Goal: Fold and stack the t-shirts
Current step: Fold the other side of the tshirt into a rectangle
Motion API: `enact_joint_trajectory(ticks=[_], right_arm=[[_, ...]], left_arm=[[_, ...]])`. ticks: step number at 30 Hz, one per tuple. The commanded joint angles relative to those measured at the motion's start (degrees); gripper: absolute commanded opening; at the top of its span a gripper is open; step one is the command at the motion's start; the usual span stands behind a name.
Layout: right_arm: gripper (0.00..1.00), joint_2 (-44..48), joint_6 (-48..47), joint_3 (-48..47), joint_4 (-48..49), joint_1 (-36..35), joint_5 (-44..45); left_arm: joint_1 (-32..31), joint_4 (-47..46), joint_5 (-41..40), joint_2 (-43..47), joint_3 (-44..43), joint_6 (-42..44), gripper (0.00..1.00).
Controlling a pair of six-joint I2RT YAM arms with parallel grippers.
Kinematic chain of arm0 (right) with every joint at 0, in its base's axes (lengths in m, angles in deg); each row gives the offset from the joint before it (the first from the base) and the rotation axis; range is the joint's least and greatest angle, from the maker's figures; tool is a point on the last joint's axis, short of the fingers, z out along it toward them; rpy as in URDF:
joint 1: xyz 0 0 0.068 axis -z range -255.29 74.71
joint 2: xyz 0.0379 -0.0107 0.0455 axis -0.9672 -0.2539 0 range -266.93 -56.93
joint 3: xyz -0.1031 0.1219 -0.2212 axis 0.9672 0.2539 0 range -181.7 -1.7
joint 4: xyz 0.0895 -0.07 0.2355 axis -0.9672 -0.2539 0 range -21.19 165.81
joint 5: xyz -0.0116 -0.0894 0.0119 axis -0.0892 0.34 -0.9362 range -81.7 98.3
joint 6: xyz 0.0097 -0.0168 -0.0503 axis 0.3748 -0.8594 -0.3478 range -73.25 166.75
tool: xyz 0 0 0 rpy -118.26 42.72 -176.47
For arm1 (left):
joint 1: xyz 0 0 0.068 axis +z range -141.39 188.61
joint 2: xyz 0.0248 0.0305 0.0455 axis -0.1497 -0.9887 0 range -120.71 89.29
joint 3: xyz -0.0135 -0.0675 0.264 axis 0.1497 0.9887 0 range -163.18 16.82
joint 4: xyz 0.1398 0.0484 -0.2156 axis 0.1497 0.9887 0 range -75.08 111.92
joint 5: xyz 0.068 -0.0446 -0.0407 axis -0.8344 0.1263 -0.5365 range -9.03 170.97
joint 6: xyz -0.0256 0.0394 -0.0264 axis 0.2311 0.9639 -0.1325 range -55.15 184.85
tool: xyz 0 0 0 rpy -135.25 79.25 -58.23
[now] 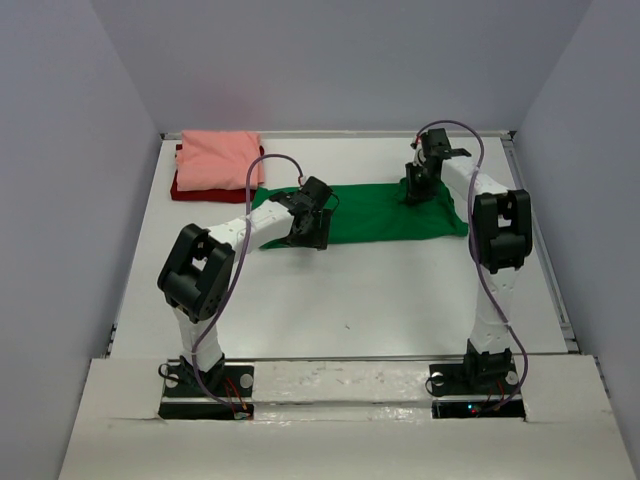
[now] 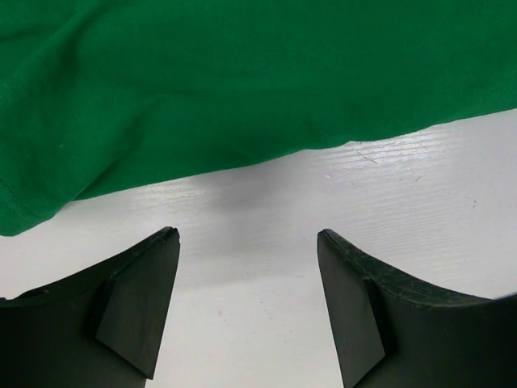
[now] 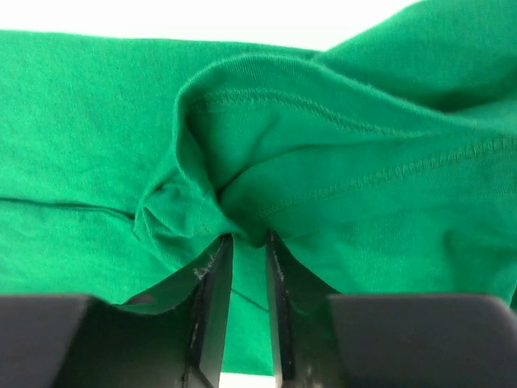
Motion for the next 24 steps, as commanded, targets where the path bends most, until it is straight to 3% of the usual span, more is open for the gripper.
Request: enact_joint_trajectory(ticks=[1, 7, 15, 24], right_arm=[[0.23, -0.7, -0.1, -3.7, 2.1, -0.4, -1.1], [0.00, -1.0, -0.2, -5.6, 2.0, -0.4, -1.6], [0.00, -1.2, -2.0, -8.8, 1.8, -0.4, -1.2], [0.00, -7.2, -4.1, -18.0, 0.3, -0.4, -8.3]], left_arm=[[-0.4, 0.2, -0.1, 2.7, 0.2, 0.1, 0.78], [-0.4, -0.3, 1.2, 1.3, 0.1, 0.1, 0.78], [-0.9, -0.7, 1.9, 0.0, -1.1, 0.1, 0.79], [-1.2, -0.5, 1.6, 0.2, -0.5, 0.3, 0.79]])
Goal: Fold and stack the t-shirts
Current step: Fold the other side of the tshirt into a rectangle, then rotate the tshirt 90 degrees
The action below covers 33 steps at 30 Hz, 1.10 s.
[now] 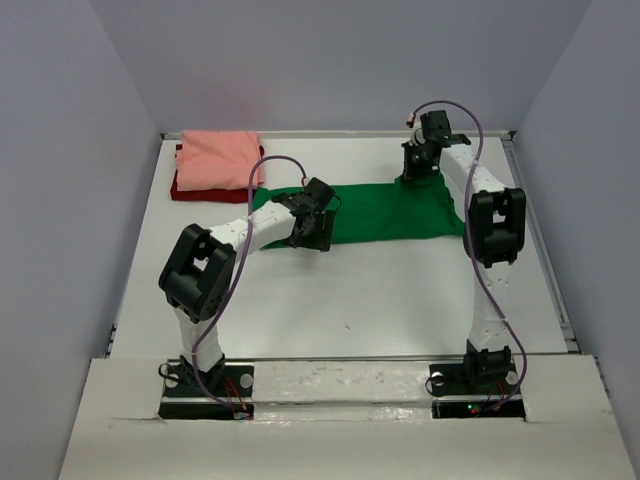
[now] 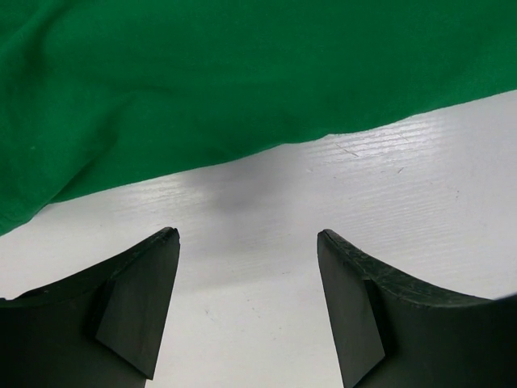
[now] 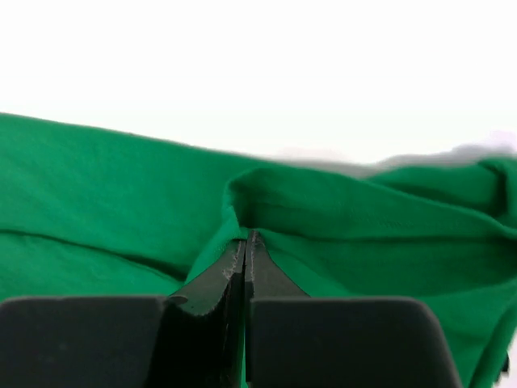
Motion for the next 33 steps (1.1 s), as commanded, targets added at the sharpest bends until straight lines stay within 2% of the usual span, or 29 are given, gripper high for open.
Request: enact_joint_trajectory(ticks=[1, 6, 9, 10, 14, 16, 20, 23, 27, 29, 30, 31, 32, 33], right_arm=[[0.00, -2.9, -1.8, -6.1, -0.4, -0.4, -6.2], [0.00, -7.8, -5.6, -11.1, -3.6, -0.4, -10.6], [0.27, -9.4, -5.9, -11.9, -3.8, -0.4, -10.4], [0.40, -9.4, -5.9, -12.1, -3.6, -0.4, -9.9], [0.59, -8.9, -5.7, -12.2, -3.2, -0.4, -8.1], [0.62, -7.6, -5.6, -12.0, -3.2, -0.9, -6.1], [0.63, 1.5, -4.0, -7.2, -1.5, -2.4, -1.4], [0.64, 7.8, -2.7, -2.6, -1.7, -2.9, 0.4], [0.63, 14.9, 1.5, 5.5, -1.3, -2.9, 5.5], [0.60, 17.0, 2.6, 10.6, -0.9, -2.9, 9.6], [0.55, 17.6, 3.2, 12.0, -1.0, -2.9, 10.9], [0.37, 18.0, 4.2, 13.3, -1.2, -2.9, 13.8], [0.00, 18.5, 6.5, 15.5, -2.1, -2.9, 16.6], [0.00, 18.7, 7.6, 16.7, -2.6, -2.9, 17.4]], left_arm=[[-0.4, 0.0, 0.2, 0.3, -0.6, 0.4, 0.78], [-0.4, 0.1, 0.2, 0.0, -1.1, 0.6, 0.79], [-0.4, 0.2, 0.2, -0.4, -1.1, 0.7, 0.79], [-0.4, 0.2, 0.2, -0.4, -1.0, 0.8, 0.79], [-0.4, -0.1, -0.4, -0.1, -0.7, 0.4, 0.79], [-0.4, 0.0, -2.0, 0.6, -0.8, 0.1, 0.79], [-0.4, 0.3, -5.6, 1.3, -3.1, 0.3, 0.79], [-0.2, 2.5, -7.8, -0.3, -8.4, 1.1, 0.78], [0.5, 4.6, -10.0, -2.5, -15.6, 2.5, 0.75], [2.6, 5.8, -9.5, -3.1, -18.7, 2.3, 0.58], [3.6, 5.3, -8.6, -3.3, -19.3, 2.2, 0.38], [4.9, 4.5, -7.2, -3.4, -19.4, 2.2, 0.10], [8.2, 4.4, -3.8, -3.7, -19.8, 1.1, 0.00], [9.8, 4.2, -1.4, -5.0, -20.5, 1.1, 0.00]])
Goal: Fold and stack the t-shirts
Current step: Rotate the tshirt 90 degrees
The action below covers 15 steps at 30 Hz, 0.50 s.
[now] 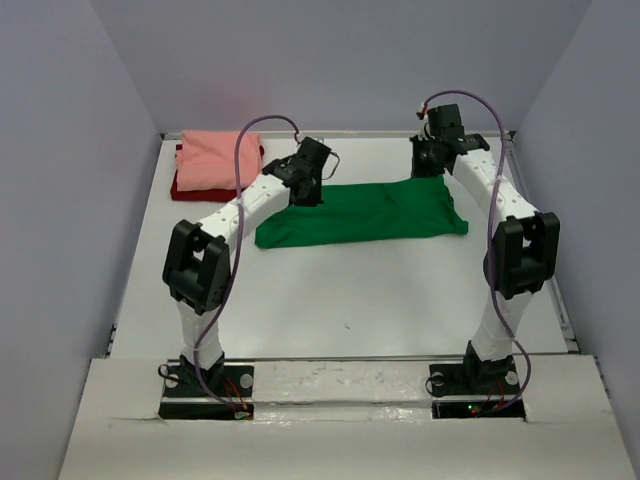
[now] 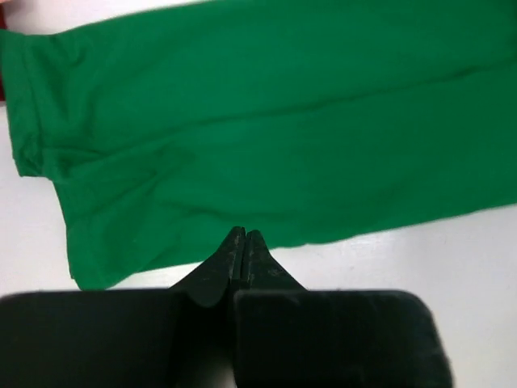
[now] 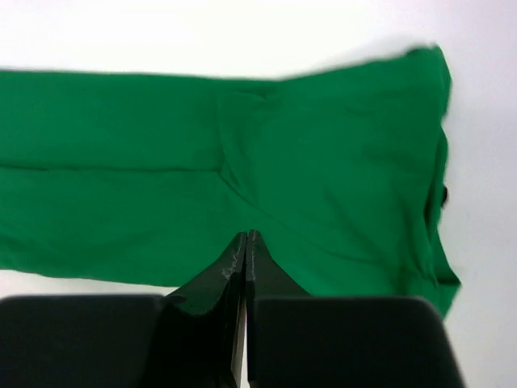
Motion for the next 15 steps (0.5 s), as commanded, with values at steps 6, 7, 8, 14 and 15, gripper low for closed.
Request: enact_joint_trajectory(ticks=[6, 7, 8, 14, 15], right_arm=[[0.00, 0.4, 10.7, 13.8, 1.2, 0.1, 6.0], [0.00, 0.2, 10.8, 14.1, 1.3, 0.1, 5.9], [0.00, -0.2, 10.8, 14.1, 1.3, 0.1, 6.3], [0.00, -1.8, 10.0, 12.7, 0.6, 0.1, 9.8], [0.00, -1.8, 10.0, 12.5, 0.5, 0.1, 10.1]], left_arm=[[11.8, 4.4, 3.8, -9.4, -9.7, 1.8, 0.00], [12.3, 4.3, 4.5, -10.1, -10.1, 1.9, 0.00], [13.2, 4.0, 4.9, -11.3, -10.2, 1.9, 0.00], [13.5, 4.8, 5.5, -14.3, -13.4, 2.6, 0.00], [13.5, 4.3, 5.9, -14.2, -13.5, 2.6, 0.00]])
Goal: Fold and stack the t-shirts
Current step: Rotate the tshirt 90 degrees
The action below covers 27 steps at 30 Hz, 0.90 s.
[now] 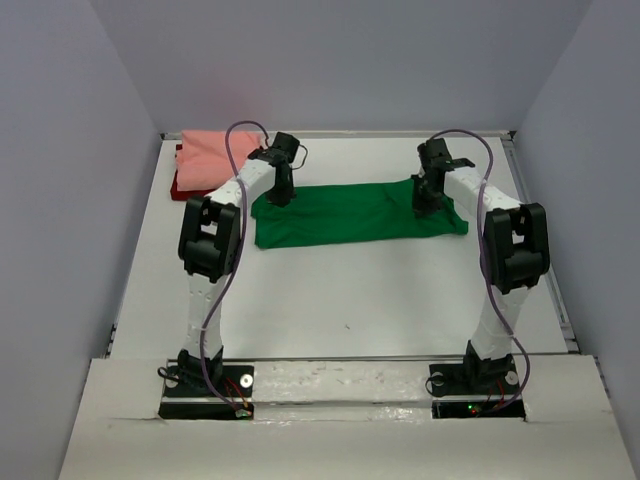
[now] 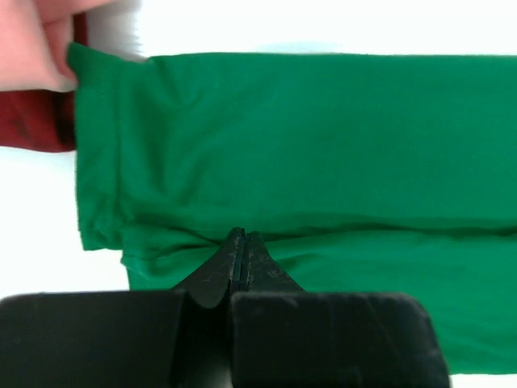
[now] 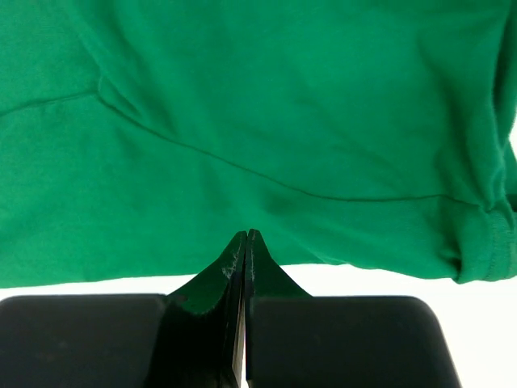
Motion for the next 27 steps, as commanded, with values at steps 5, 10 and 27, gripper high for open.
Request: enact_joint_trajectory(ticks=[5, 10, 27], right_arm=[[0.00, -1.8, 0.9, -3.7, -0.4, 0.0, 5.1], [0.00, -3.3, 1.5, -4.3, -1.5, 0.0, 6.2], [0.00, -2.7, 2.1, -4.1, -4.2, 0.0, 9.0]], left_arm=[[-0.3, 1.6, 1.0, 0.5, -6.5, 1.7, 0.00], [0.1, 3.0, 0.9, -3.1, -11.5, 1.8, 0.00], [2.3, 8.6, 5.3, -16.3, -24.4, 1.9, 0.00]])
